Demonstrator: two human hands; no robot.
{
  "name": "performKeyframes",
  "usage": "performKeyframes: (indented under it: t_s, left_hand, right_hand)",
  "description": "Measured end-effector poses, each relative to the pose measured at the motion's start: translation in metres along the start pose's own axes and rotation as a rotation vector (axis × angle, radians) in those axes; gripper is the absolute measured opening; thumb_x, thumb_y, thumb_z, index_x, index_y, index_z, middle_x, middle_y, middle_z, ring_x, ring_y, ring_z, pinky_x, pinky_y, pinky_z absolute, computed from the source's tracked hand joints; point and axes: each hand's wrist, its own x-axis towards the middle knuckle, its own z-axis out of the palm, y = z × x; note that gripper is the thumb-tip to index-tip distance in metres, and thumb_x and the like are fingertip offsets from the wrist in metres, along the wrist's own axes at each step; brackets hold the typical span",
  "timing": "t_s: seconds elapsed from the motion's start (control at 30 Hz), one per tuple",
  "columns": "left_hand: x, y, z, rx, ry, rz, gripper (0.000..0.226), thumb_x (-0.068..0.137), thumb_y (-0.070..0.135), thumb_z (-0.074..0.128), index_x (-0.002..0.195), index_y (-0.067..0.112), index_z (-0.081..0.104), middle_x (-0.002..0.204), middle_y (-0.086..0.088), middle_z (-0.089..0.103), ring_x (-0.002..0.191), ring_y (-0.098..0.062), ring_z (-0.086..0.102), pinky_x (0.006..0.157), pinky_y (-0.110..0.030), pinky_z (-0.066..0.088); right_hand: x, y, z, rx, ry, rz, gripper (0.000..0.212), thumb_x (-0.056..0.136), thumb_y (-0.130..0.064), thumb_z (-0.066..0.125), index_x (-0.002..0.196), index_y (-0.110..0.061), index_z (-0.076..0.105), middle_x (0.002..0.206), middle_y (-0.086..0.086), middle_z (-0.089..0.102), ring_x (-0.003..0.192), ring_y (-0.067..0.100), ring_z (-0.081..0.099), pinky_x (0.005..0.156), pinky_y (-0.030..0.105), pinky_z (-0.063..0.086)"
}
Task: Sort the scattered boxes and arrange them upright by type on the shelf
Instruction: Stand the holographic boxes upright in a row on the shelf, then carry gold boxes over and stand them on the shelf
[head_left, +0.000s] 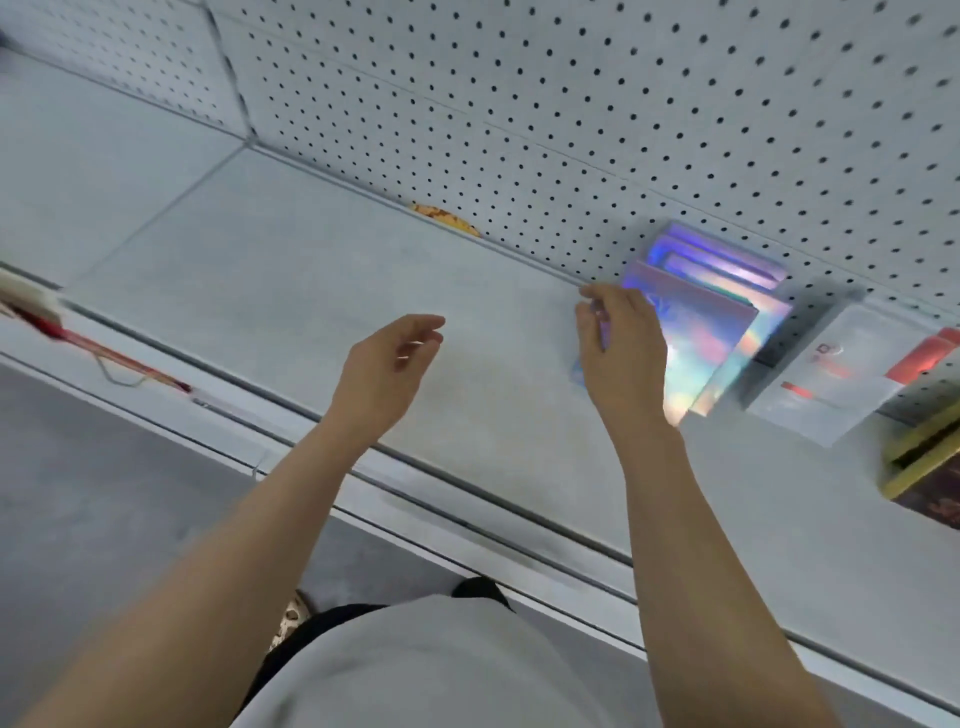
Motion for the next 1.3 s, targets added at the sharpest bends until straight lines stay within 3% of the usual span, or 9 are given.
performKeyframes:
  t_s: [0.37,0.67,0.8,0.93,1.0,1.17,1.3]
  left_hand:
    - [-0.064,-0.139,-0.247,0.056,0.34,-0.146,0.025,0.096,0.018,0.056,0.118,0.027,0.065,0.105,0.008,0.07,0.094,-0.009,0.064,0.084,-0.023,0.051]
    - [-0.084,-0.224,-0.406,0.053,0.499,-0.295,0.022,0.097,0.021,0.056,0.114,0.032,0.064,0.102,0.012,0.069,0.09,-0.006,0.063,0.077,-0.013,0.046]
    - [-0.068,-0.253,-0.457,0.058,0.55,-0.323,0.023,0.097,0.021,0.056,0.117,0.028,0.064,0.1,0.008,0.069,0.09,-0.01,0.063,0.081,-0.021,0.049]
    - [-0.04,-0.274,-0.511,0.068,0.595,-0.33,0.024,0.096,0.017,0.056,0.117,0.025,0.064,0.101,0.005,0.069,0.089,-0.011,0.063,0.077,-0.009,0.045]
    - [-0.021,-0.287,-0.542,0.08,0.609,-0.34,0.024,0.096,0.018,0.056,0.117,0.025,0.064,0.102,0.006,0.069,0.09,-0.012,0.064,0.077,-0.01,0.045]
    - [0.028,-0.315,-0.625,0.126,0.645,-0.379,0.024,0.096,0.017,0.057,0.117,0.026,0.065,0.101,0.006,0.069,0.089,-0.012,0.063,0.071,0.0,0.04]
    - [0.07,-0.339,-0.698,0.17,0.666,-0.376,0.024,0.096,0.019,0.057,0.117,0.028,0.064,0.101,0.009,0.068,0.089,-0.01,0.063,0.073,-0.009,0.043]
  right_hand:
    - [-0.063,-0.215,0.177,0.143,-0.356,-0.161,0.026,0.104,-0.026,0.045,0.121,-0.018,0.063,0.115,-0.002,0.063,0.101,0.013,0.057,0.089,0.028,0.045]
    - [-0.065,-0.364,0.293,0.208,-0.495,-0.293,0.026,0.103,-0.027,0.045,0.122,-0.019,0.062,0.113,-0.003,0.064,0.099,0.014,0.058,0.086,0.034,0.048]
    - [-0.046,-0.412,0.335,0.202,-0.537,-0.334,0.028,0.104,-0.031,0.044,0.122,-0.018,0.061,0.114,-0.003,0.065,0.1,0.012,0.058,0.084,0.026,0.046]
    - [-0.021,-0.464,0.381,0.222,-0.563,-0.342,0.029,0.103,-0.032,0.045,0.123,-0.018,0.061,0.114,-0.004,0.065,0.101,0.011,0.058,0.085,0.025,0.046]
    - [-0.007,-0.492,0.409,0.242,-0.585,-0.341,0.029,0.103,-0.033,0.044,0.124,-0.02,0.061,0.115,-0.005,0.064,0.102,0.009,0.057,0.086,0.023,0.045]
    - [0.033,-0.563,0.483,0.294,-0.591,-0.381,0.026,0.103,-0.029,0.045,0.122,-0.022,0.062,0.114,-0.008,0.064,0.1,0.008,0.056,0.089,0.03,0.048]
    - [0.068,-0.625,0.542,0.342,-0.596,-0.395,0.024,0.102,-0.026,0.048,0.121,-0.021,0.063,0.112,-0.007,0.064,0.098,0.009,0.057,0.091,0.034,0.049]
